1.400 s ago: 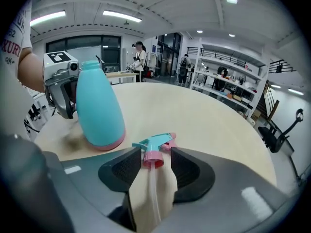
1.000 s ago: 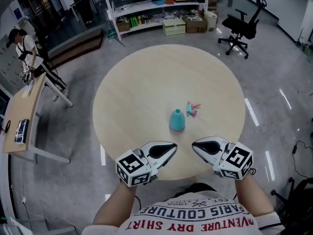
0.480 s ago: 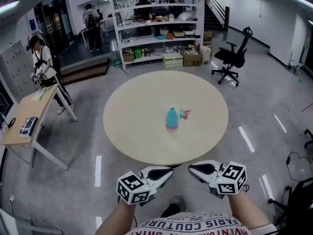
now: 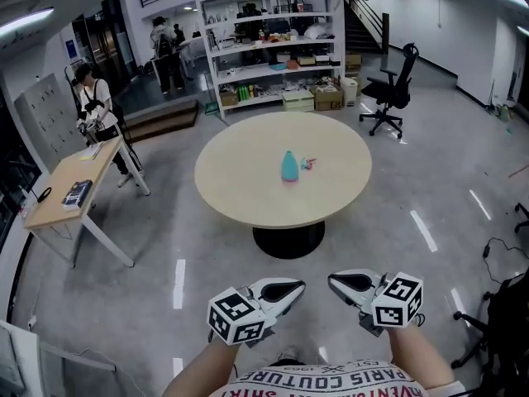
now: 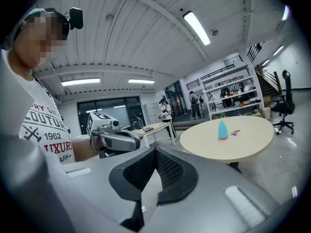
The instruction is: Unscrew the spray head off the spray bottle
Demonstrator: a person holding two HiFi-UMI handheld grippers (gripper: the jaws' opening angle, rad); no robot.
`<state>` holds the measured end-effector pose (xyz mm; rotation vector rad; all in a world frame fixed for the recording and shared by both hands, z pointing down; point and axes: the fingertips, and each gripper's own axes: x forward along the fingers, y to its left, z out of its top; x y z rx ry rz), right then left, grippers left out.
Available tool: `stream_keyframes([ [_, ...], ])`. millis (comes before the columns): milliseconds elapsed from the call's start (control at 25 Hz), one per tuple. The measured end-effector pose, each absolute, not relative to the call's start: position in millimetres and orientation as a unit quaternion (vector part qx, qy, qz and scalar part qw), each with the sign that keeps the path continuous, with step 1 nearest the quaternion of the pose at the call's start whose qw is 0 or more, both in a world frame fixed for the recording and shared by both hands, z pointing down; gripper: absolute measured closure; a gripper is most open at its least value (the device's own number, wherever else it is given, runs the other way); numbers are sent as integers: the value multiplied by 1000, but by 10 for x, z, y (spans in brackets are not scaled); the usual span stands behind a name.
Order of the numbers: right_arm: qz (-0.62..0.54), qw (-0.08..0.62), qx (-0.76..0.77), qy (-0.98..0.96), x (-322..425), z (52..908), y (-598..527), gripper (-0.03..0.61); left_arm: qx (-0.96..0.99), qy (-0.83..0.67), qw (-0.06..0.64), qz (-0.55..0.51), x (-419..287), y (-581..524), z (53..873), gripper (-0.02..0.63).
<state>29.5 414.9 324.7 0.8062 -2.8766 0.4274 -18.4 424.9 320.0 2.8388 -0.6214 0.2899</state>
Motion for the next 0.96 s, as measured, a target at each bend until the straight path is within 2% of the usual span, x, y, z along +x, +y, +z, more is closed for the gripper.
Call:
stream_keyframes([
  [360,119,51,253,-959,226,3031,4670,578,962,-229,103,105,-224,4696,3084,613],
  [960,106,56,251,-961,152,2934,4767,578,961,-237,84,115,-264,4817,2979,613],
])
